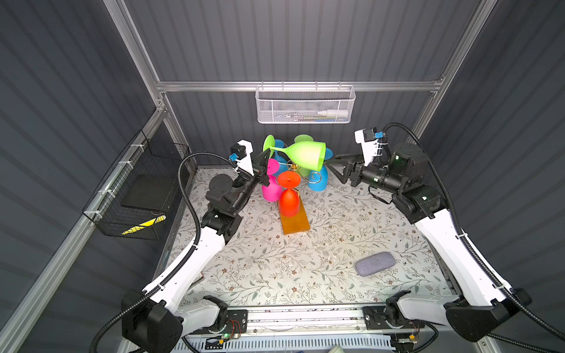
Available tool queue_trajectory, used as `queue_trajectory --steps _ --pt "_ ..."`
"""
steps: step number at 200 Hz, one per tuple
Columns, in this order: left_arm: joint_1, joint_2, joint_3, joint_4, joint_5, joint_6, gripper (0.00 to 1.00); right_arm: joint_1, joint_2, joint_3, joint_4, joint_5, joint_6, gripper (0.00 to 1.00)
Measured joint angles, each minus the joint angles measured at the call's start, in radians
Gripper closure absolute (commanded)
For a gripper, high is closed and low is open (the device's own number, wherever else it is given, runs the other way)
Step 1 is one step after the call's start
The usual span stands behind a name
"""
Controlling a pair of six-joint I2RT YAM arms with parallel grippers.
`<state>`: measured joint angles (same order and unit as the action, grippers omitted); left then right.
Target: Take the wine glass off the wine glass rack
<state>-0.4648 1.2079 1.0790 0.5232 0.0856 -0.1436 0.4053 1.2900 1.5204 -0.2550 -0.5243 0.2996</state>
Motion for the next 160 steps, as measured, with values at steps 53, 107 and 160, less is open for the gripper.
queue_trajectory --steps 53,107,160 --pt "0.000 0.000 -0.004 -0.006 0.023 -0.023 1.00 0.000 0.063 0.036 0.032 0.003 0.050 0.53" --pt "0.000 0.000 -0.006 -0.008 0.034 -0.034 1.00 0.001 0.122 0.057 0.069 -0.047 0.091 0.84" --pt "0.008 0.001 -0.006 -0.007 0.034 -0.045 1.00 0.002 0.125 0.066 0.088 -0.090 0.107 1.00"
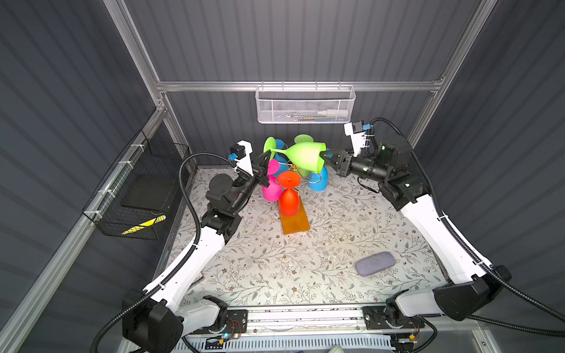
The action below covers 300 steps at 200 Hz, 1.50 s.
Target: Take the wine glass off the wine glass rack
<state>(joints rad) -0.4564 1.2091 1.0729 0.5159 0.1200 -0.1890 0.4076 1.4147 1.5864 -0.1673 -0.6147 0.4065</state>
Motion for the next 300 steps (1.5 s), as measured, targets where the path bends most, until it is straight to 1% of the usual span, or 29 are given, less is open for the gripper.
queue_trajectory --steps 18,34,62,71,77,98,131,152,167,196,218,241,261,300 --pt "0.000 0.001 0.000 0.000 0.000 0.000 0.99 -0.001 0.000 0.000 0.002 0.000 0.002 1.00" --pt "0.000 0.001 0.000 0.000 -0.001 0.000 0.90 -0.001 -0.001 0.000 0.002 0.001 0.002 1.00" --pt "0.000 0.001 -0.005 0.006 -0.016 -0.005 0.62 -0.002 -0.009 0.000 0.000 0.028 0.005 1.00" --pt "0.000 0.001 -0.009 0.009 -0.025 0.002 0.46 -0.006 -0.015 0.000 -0.002 0.043 0.005 1.00" --pt "0.000 0.000 -0.013 0.011 -0.029 0.002 0.40 -0.008 -0.020 0.000 -0.005 0.054 0.005 1.00" --pt "0.000 -0.009 -0.033 0.016 -0.055 0.008 0.25 -0.027 -0.049 0.000 -0.014 0.085 0.005 1.00" --pt "0.000 -0.039 -0.053 0.015 -0.098 0.027 0.11 -0.091 -0.108 0.008 -0.036 0.125 0.002 1.00" --pt "0.000 -0.075 -0.065 0.009 -0.143 0.053 0.05 -0.143 -0.150 0.021 -0.082 0.169 -0.016 1.00" --pt "0.000 -0.111 -0.084 0.000 -0.190 0.076 0.01 -0.191 -0.187 0.026 -0.135 0.221 -0.036 1.00" --pt "0.010 -0.174 -0.125 -0.033 -0.281 0.104 0.00 -0.278 -0.241 0.037 -0.261 0.334 -0.078 1.00" --pt "0.031 -0.199 -0.130 -0.084 -0.323 0.122 0.00 -0.312 -0.248 0.039 -0.356 0.417 -0.113 1.00" --pt "0.059 -0.220 -0.153 -0.138 -0.368 0.135 0.01 -0.321 -0.211 0.045 -0.456 0.510 -0.158 1.00" --pt "0.096 -0.230 -0.172 -0.196 -0.390 0.139 0.00 -0.321 -0.148 0.052 -0.539 0.589 -0.196 1.00" --pt "0.131 -0.242 -0.201 -0.251 -0.439 0.168 0.00 -0.321 -0.006 0.131 -0.678 0.671 -0.247 1.00"
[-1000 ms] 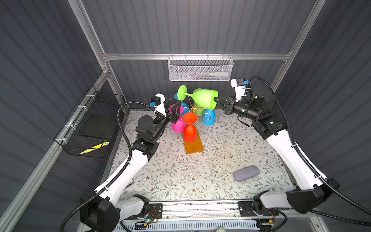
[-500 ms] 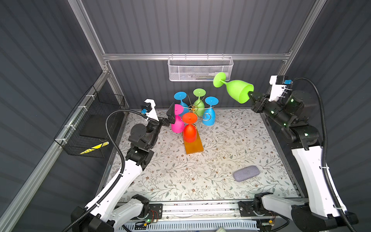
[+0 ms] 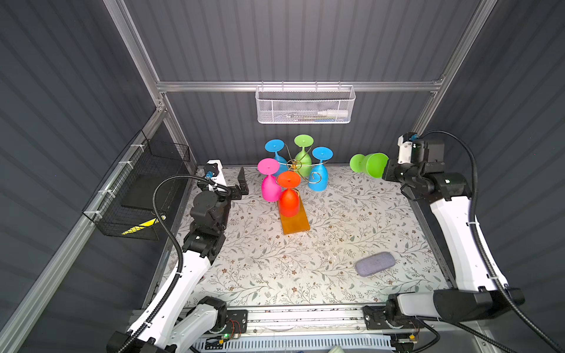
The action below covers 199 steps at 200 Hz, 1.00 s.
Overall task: Take the wine glass off the wine glass rack
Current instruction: 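Carry the lime green glass with the right gripper away from the rack, then lower the glass upright onto the table and open the right gripper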
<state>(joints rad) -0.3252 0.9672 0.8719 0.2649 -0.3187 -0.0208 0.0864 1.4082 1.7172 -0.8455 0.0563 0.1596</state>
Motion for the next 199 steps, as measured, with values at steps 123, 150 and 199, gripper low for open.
queue_trajectory --steps 123,150,199 --pt "0.000 -0.064 -0.112 -0.007 -0.068 0.085 0.00 0.026 0.447 0.301 -0.177 0.026 -0.038 1.00" --pt "0.000 -0.072 -0.122 -0.004 -0.071 0.092 0.00 0.035 0.559 0.408 -0.214 0.026 -0.045 1.00" --pt "0.000 -0.075 -0.129 -0.003 -0.075 0.093 0.01 0.055 0.725 0.571 -0.285 0.027 -0.063 1.00"
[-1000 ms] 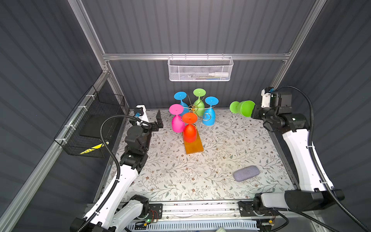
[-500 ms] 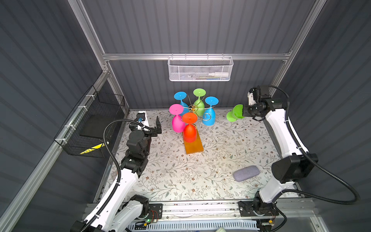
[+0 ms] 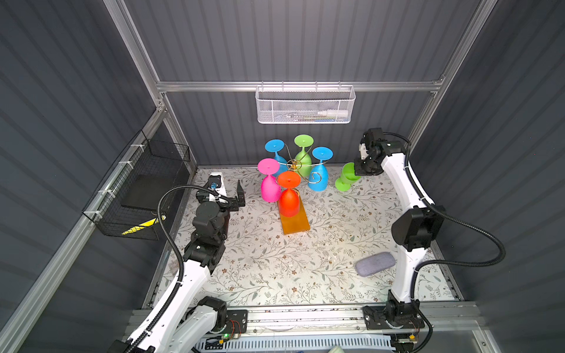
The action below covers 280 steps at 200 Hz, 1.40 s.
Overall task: Take the wine glass off the wine glass rack
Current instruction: 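Lower the glass upright onto the table and open the right gripper, then raise the right gripper and move it to a blue glass on the rack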
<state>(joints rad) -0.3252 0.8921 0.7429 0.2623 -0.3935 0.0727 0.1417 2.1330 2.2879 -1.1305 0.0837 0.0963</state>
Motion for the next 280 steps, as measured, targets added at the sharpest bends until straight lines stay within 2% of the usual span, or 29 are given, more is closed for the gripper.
queue_trajectory --steps 44,104,177,213,280 --pt "0.000 0.000 0.000 0.001 0.000 0.000 0.00 0.001 0.106 0.114 -0.046 0.005 -0.011 1.00" --pt "0.000 0.000 0.000 0.000 0.000 0.001 0.00 0.001 0.151 0.129 -0.071 0.010 -0.019 1.00" --pt "0.000 0.000 0.000 0.000 0.000 0.005 0.00 0.001 0.163 0.137 -0.068 -0.025 -0.017 0.85" --pt "0.000 0.000 0.000 0.000 0.000 0.007 0.00 -0.006 0.158 0.138 -0.044 -0.066 -0.002 0.74" --pt "0.000 -0.018 -0.005 -0.001 -0.007 0.015 0.01 -0.047 0.057 0.098 0.007 -0.157 0.026 0.57"
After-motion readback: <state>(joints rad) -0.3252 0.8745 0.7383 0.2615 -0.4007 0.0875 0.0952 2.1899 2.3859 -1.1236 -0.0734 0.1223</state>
